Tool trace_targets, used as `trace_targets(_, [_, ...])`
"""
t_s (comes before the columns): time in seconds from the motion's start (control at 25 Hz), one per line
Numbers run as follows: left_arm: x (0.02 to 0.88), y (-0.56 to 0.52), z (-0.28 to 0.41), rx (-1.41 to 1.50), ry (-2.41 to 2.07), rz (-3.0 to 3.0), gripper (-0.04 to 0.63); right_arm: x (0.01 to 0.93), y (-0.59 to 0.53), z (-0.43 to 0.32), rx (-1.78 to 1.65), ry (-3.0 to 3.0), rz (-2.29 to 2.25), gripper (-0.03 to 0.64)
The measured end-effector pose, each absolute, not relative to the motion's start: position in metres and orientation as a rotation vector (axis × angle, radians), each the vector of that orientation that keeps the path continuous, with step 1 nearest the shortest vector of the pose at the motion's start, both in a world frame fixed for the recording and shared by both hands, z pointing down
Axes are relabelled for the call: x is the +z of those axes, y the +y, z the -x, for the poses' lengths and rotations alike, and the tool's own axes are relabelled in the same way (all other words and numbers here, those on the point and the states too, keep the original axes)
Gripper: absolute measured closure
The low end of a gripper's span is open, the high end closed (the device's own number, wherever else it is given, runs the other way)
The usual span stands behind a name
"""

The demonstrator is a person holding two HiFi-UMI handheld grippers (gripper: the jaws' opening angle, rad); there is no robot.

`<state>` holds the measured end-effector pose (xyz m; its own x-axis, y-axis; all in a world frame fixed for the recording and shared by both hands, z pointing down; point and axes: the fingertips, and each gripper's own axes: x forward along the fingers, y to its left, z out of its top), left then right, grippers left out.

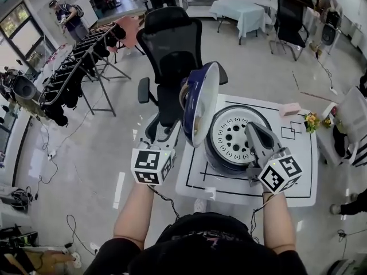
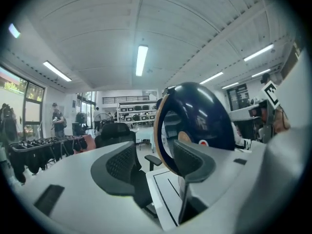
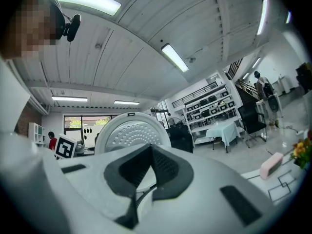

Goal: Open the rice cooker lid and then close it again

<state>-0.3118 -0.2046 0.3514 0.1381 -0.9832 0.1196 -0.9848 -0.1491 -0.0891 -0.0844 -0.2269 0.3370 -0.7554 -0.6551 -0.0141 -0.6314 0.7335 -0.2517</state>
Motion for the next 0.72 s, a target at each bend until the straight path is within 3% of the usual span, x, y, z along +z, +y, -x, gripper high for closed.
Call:
trace_targets(0.32, [0.359, -0.12, 0.294, 0.165, -2.152, -2.174, 0.301, 0.335, -0.177, 0.061, -0.367, 2.878, 0.9, 0.615])
trace_targets(0.72, [0.356, -0.025, 0.164, 0.187, -1.983, -2.324, 0.267, 0.328, -0.101, 0.017, -0.353, 2.894, 0.748, 0.615])
